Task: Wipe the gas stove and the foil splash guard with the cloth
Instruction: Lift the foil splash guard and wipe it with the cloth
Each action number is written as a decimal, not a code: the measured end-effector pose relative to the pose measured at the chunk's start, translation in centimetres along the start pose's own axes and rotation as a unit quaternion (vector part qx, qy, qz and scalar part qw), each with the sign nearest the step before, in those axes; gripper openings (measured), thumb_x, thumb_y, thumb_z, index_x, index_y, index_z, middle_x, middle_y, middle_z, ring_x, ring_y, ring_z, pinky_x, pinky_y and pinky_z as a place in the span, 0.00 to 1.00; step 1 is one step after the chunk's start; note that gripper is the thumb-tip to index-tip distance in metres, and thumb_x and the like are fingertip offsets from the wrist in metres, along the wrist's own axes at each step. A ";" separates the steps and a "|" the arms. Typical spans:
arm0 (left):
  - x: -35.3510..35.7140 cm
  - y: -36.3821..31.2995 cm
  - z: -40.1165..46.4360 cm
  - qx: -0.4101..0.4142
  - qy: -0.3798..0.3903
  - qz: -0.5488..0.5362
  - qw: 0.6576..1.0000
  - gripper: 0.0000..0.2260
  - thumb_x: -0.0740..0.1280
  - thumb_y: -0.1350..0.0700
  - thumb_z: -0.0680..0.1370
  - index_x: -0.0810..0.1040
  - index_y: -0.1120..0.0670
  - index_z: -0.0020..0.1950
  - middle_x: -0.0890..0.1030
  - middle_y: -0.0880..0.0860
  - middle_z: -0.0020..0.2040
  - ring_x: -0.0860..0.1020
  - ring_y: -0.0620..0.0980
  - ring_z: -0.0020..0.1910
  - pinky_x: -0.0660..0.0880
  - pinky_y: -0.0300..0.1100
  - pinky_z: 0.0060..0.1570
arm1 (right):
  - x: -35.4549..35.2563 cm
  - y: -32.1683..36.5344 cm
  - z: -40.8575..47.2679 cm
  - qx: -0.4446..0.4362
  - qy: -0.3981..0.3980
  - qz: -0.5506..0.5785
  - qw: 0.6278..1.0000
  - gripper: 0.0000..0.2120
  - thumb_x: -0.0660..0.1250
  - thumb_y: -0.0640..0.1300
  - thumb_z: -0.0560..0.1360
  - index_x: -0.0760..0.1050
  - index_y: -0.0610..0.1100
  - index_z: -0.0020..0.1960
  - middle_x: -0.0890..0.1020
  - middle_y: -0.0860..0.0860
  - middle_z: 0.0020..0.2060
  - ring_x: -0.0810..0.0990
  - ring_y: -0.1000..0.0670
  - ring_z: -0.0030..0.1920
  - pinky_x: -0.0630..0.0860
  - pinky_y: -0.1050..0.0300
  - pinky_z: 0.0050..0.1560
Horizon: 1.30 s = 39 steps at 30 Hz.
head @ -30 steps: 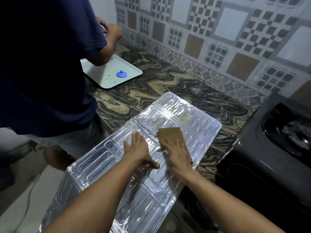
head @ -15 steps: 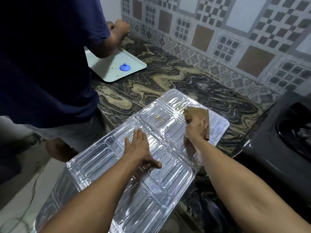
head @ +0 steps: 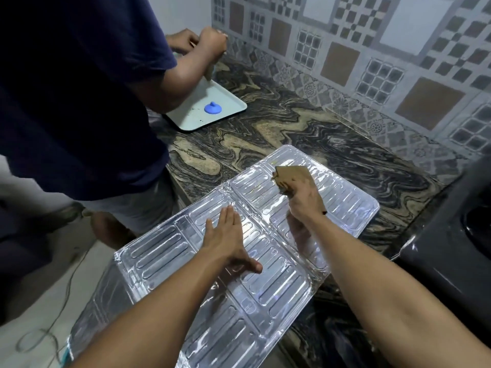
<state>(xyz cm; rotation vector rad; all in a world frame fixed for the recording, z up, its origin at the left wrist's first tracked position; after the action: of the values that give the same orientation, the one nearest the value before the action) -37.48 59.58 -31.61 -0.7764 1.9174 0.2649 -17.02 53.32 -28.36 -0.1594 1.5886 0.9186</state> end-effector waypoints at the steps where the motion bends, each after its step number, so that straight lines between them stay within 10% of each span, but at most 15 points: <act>1: 0.0 0.0 0.0 0.000 -0.002 -0.001 1.000 0.66 0.70 0.27 0.59 0.35 0.60 0.77 0.33 0.60 0.77 0.34 0.58 0.76 0.39 0.60 0.74 | -0.1 -0.3 0.9 0.024 -0.003 0.005 1.000 0.16 0.55 0.41 0.82 0.77 0.51 0.62 0.76 0.50 0.61 0.71 0.44 0.62 0.63 0.45 0.69; 5: -0.3 0.0 0.0 -0.003 -0.005 -0.012 1.000 0.66 0.72 0.28 0.59 0.36 0.60 0.78 0.33 0.59 0.77 0.34 0.57 0.77 0.39 0.60 0.74 | 1.1 1.2 0.7 0.047 0.013 0.005 0.999 0.13 0.56 0.42 0.81 0.77 0.51 0.57 0.75 0.46 0.49 0.74 0.40 0.56 0.69 0.40 0.64; 9: -0.3 -0.1 -0.2 -0.006 -0.007 -0.014 1.000 0.67 0.73 0.29 0.59 0.36 0.60 0.78 0.34 0.59 0.78 0.35 0.56 0.77 0.39 0.59 0.75 | 4.4 6.1 -3.9 -0.082 0.106 -0.025 0.991 0.23 0.57 0.37 0.80 0.66 0.54 0.72 0.67 0.49 0.74 0.57 0.39 0.76 0.47 0.37 0.76; 14: -0.3 -0.1 0.1 -0.013 -0.001 -0.007 1.000 0.67 0.73 0.29 0.59 0.35 0.60 0.78 0.34 0.58 0.78 0.35 0.56 0.77 0.40 0.60 0.75 | 5.5 7.9 -4.1 -0.166 0.136 -0.093 0.972 0.26 0.57 0.41 0.80 0.59 0.55 0.76 0.59 0.53 0.77 0.52 0.40 0.77 0.44 0.38 0.76; 22: 0.2 0.3 0.2 -0.013 0.003 -0.007 1.000 0.67 0.71 0.27 0.58 0.34 0.58 0.78 0.32 0.57 0.77 0.33 0.55 0.76 0.38 0.59 0.75 | 5.6 8.3 2.9 -0.148 0.114 -0.106 0.977 0.17 0.56 0.49 0.81 0.69 0.54 0.69 0.72 0.50 0.68 0.70 0.38 0.66 0.66 0.38 0.67; 28: 0.0 0.3 0.2 -0.007 -0.002 -0.012 1.000 0.67 0.71 0.27 0.59 0.34 0.59 0.77 0.32 0.58 0.77 0.34 0.56 0.77 0.38 0.59 0.73 | -1.2 4.1 5.0 0.083 0.020 0.232 0.969 0.20 0.61 0.33 0.73 0.81 0.51 0.56 0.82 0.47 0.47 0.80 0.45 0.47 0.76 0.57 0.42; 33: -0.2 0.2 0.0 -0.005 -0.002 -0.018 1.000 0.67 0.71 0.27 0.59 0.35 0.60 0.78 0.33 0.59 0.77 0.35 0.56 0.77 0.39 0.60 0.73 | -2.7 2.4 1.2 0.165 0.060 0.520 0.836 0.17 0.53 0.30 0.79 0.77 0.45 0.50 0.80 0.44 0.42 0.78 0.49 0.37 0.74 0.58 0.38; 39: -0.4 0.1 -0.1 -0.010 0.005 -0.013 1.000 0.67 0.71 0.27 0.59 0.34 0.60 0.77 0.33 0.59 0.77 0.34 0.56 0.77 0.38 0.59 0.74 | -6.0 -0.6 -2.0 0.128 -0.140 0.120 0.974 0.18 0.58 0.40 0.79 0.69 0.42 0.68 0.74 0.44 0.64 0.72 0.42 0.64 0.69 0.48 0.62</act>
<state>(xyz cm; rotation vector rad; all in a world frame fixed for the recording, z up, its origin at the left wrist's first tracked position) -37.54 59.76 -31.24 -0.8166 1.9162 0.2644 -16.64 49.32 -23.38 0.3372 1.4630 0.8672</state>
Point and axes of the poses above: each hand's wrist, its own z-axis towards the middle knuckle, its own x-axis out of the palm, y = z × x, the point moved 8 cm from there along z, towards the middle knuckle
